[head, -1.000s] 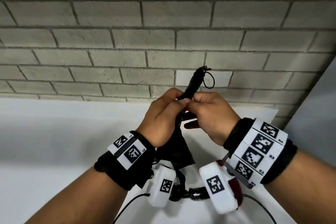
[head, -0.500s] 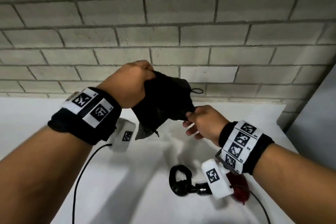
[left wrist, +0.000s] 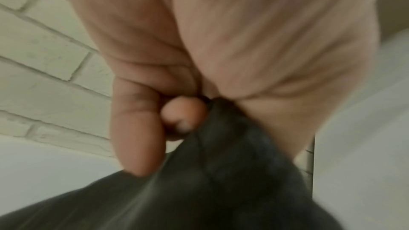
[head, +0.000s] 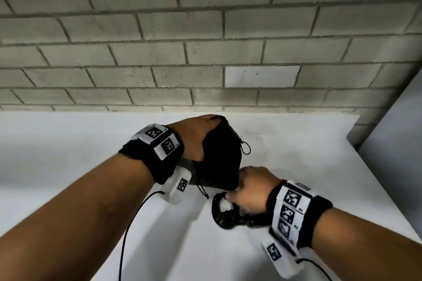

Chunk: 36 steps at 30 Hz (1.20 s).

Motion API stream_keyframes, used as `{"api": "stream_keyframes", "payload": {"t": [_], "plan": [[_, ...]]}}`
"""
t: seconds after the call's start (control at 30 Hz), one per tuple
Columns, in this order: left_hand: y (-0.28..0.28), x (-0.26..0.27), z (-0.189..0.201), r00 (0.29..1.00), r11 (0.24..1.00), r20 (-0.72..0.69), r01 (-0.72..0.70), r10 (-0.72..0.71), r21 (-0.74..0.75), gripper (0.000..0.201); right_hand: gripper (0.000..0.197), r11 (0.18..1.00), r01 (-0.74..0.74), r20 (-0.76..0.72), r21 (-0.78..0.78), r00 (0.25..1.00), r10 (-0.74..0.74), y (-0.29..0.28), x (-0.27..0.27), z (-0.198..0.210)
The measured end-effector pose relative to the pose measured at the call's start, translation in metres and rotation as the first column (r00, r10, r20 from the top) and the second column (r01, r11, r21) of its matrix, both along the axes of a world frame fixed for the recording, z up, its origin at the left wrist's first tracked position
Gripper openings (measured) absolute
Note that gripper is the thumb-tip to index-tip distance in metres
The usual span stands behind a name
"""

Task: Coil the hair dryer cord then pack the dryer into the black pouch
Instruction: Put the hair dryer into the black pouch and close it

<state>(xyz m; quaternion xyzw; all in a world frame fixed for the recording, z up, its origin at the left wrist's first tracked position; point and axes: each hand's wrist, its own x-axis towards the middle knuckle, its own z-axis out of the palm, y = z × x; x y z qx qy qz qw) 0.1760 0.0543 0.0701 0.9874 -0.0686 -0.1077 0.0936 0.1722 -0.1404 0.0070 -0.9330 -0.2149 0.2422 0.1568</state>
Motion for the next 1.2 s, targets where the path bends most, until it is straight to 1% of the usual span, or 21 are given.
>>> {"api": "stream_keyframes", "payload": {"t": [0.03,0.07,0.13,0.2,0.27,0.3,0.4,0.5,0.57,0.63,0.7,0.77,0.8,0.87,0.9,0.97,1.03,1.1,1.13,1.17,1.2], "plan": [[-0.002,0.001,-0.002,1.000,1.000,-0.014,-0.003,0.003,0.016,0.095,0.054,0.982,-0.137,0.050,-0.127,0.988,0.144,-0.001,-0.012,-0.006],[-0.004,0.002,-0.002,1.000,1.000,-0.022,-0.005,0.006,0.030,0.094,0.065,0.952,-0.228,0.033,-0.205,0.970,0.240,-0.002,-0.022,-0.013],[-0.007,0.005,0.000,1.000,0.999,-0.016,-0.007,0.008,0.039,0.088,0.085,0.904,-0.316,-0.072,-0.289,0.948,0.308,-0.004,-0.037,-0.027],[-0.007,0.008,0.000,1.000,1.000,-0.001,-0.009,0.009,0.024,0.083,0.094,0.865,-0.346,-0.166,-0.363,0.938,0.306,-0.006,-0.040,-0.039],[-0.007,0.010,-0.003,1.000,1.000,0.005,-0.015,0.015,0.007,0.082,0.091,0.866,-0.329,-0.165,-0.377,0.944,0.287,-0.011,-0.038,-0.050],[-0.006,0.010,-0.005,1.000,1.000,0.007,-0.021,0.021,-0.008,0.082,0.088,0.882,-0.319,-0.152,-0.347,0.947,0.282,-0.014,-0.038,-0.053],[-0.004,0.010,-0.013,1.000,0.999,-0.008,-0.030,0.029,-0.045,0.081,0.073,0.944,-0.272,-0.124,-0.190,0.960,0.251,-0.030,-0.038,-0.062],[-0.006,0.010,-0.019,1.000,0.998,-0.017,-0.020,0.019,-0.065,0.083,0.055,0.964,-0.251,-0.088,-0.090,0.966,0.243,-0.048,-0.039,-0.067],[-0.008,0.009,-0.023,1.000,0.996,-0.020,-0.001,-0.001,-0.085,0.083,0.059,0.981,-0.192,-0.041,-0.025,0.981,0.191,-0.057,-0.033,-0.073],[-0.012,0.007,-0.026,0.999,0.996,-0.038,0.016,-0.020,-0.092,0.084,0.066,0.996,-0.087,-0.008,0.009,0.996,0.087,-0.065,-0.022,-0.078],[-0.016,0.006,-0.030,0.998,0.997,-0.054,0.037,-0.041,-0.074,0.083,0.053,1.000,-0.017,0.043,-0.014,0.999,0.018,-0.071,-0.013,-0.076],[-0.019,0.006,-0.034,0.997,0.997,-0.060,0.054,-0.056,-0.046,0.081,0.042,0.991,0.015,0.134,-0.137,0.991,0.003,-0.073,-0.011,-0.067],[-0.020,0.006,-0.036,0.996,0.997,-0.058,0.060,-0.062,-0.038,0.080,0.059,0.978,0.067,0.180,-0.198,0.983,-0.031,-0.074,-0.011,-0.066],[-0.021,0.005,-0.038,0.996,0.997,-0.050,0.066,-0.068,-0.039,0.078,0.103,0.934,0.245,0.172,-0.261,0.963,-0.205,-0.075,-0.012,-0.064],[-0.021,0.005,-0.039,0.997,0.997,-0.045,0.066,-0.068,-0.043,0.076,0.112,0.911,0.314,0.159,-0.269,0.947,-0.279,-0.076,-0.011,-0.066],[-0.022,0.005,-0.040,0.997,0.996,-0.040,0.068,-0.070,-0.053,0.075,0.111,0.891,0.373,0.144,-0.259,0.927,-0.346,-0.079,-0.005,-0.073],[-0.022,0.005,-0.042,0.997,0.996,-0.030,0.069,-0.071,-0.063,0.073,0.106,0.900,0.364,0.147,-0.242,0.930,-0.337,-0.081,0.000,-0.082],[-0.022,0.005,-0.044,0.997,0.995,-0.026,0.074,-0.076,-0.065,0.074,0.100,0.884,0.381,0.297,-0.270,0.906,-0.300,-0.077,0.006,-0.096],[-0.022,0.004,-0.046,0.997,0.995,-0.033,0.074,-0.076,-0.066,0.074,0.096,0.889,0.381,0.334,-0.256,0.897,-0.288,-0.075,0.008,-0.098],[-0.023,0.003,-0.047,0.996,0.995,-0.047,0.069,-0.073,-0.068,0.074,0.094,0.883,0.412,0.364,-0.226,0.876,-0.316,-0.076,0.009,-0.101],[-0.023,0.002,-0.049,0.996,0.996,-0.064,0.064,-0.068,-0.067,0.074,0.089,0.875,0.443,0.323,-0.192,0.871,-0.370,-0.077,0.011,-0.103]]}}
